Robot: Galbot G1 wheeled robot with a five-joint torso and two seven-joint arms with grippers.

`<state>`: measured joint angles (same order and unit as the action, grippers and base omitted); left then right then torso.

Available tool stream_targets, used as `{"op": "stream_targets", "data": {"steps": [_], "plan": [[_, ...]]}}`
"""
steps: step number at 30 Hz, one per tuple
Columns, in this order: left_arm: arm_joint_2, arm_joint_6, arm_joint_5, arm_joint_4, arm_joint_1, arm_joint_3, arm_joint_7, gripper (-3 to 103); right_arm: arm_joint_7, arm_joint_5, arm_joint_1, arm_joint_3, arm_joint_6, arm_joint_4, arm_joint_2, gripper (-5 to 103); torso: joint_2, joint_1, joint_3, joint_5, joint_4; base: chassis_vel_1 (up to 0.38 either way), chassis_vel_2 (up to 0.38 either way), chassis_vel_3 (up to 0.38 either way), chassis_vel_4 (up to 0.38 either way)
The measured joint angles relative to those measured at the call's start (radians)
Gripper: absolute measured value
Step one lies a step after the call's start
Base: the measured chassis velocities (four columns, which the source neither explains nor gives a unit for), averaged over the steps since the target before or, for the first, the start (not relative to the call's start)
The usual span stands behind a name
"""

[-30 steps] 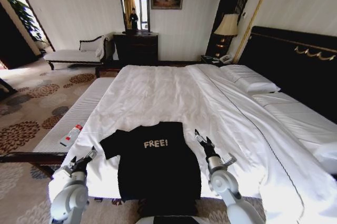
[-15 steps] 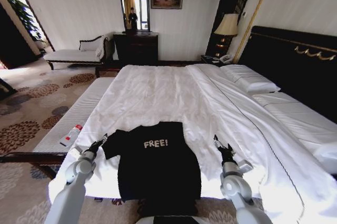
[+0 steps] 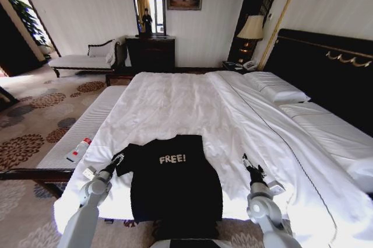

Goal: Fold the clothes on the bed.

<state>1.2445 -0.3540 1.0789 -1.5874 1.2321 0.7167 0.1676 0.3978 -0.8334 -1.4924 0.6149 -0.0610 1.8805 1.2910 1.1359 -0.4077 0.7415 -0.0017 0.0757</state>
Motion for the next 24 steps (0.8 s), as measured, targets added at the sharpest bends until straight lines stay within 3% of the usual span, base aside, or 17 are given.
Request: {"op": "stream_targets", "data": {"steps": [1,3,5,10,12,15,19,24], "plan": [[0.001,0.004,-0.001,0.004,-0.005,-0.001,0.0,103,0.001,0.003,0.001,-0.002,0.0,-0.003,0.001,100,0.0,0.0,0.0,-0.0001,0.0001,0.0,0.0,0.0,0.0],[0.003,0.009,-0.003,0.011,-0.017,-0.002,0.0,95,0.002,0.009,0.003,-0.003,0.0,-0.011,0.003,100,0.0,0.0,0.0,-0.0001,0.0,0.0,0.0,0.0,0.0],[0.004,0.009,-0.003,0.014,-0.024,-0.003,0.001,95,0.003,0.01,0.003,-0.004,0.0,-0.014,0.004,100,0.0,0.0,0.0,-0.0001,0.0,0.0,0.0,0.0,0.0],[0.007,0.01,-0.002,0.026,-0.048,-0.009,0.017,68,0.009,0.012,0.003,-0.005,0.0,-0.015,0.005,100,0.0,0.0,0.0,-0.0001,0.0002,0.0,0.0,0.0,0.0],[0.008,0.01,-0.002,0.024,-0.047,-0.009,0.018,68,0.01,0.012,0.003,-0.005,0.0,-0.015,0.005,100,0.0,0.0,0.0,-0.0002,0.0001,0.0,0.0,0.0,0.0],[0.008,0.009,-0.004,0.005,-0.033,-0.008,0.022,52,0.011,0.012,0.002,-0.003,0.0,-0.016,0.005,100,0.0,0.0,0.0,-0.0002,0.0,0.0,0.0,0.0,0.0],[0.006,0.009,-0.004,-0.016,-0.021,0.002,0.028,42,0.012,0.013,0.002,-0.004,0.0,-0.018,0.006,100,0.0,0.0,0.0,-0.0001,0.0,0.0,0.0,0.0,0.0],[-0.008,0.009,-0.001,-0.038,-0.016,0.013,0.034,20,0.016,0.017,0.003,-0.009,0.0,-0.019,0.008,100,0.0,0.0,0.0,0.0,0.0,0.0,0.0,0.0,0.0]]}}
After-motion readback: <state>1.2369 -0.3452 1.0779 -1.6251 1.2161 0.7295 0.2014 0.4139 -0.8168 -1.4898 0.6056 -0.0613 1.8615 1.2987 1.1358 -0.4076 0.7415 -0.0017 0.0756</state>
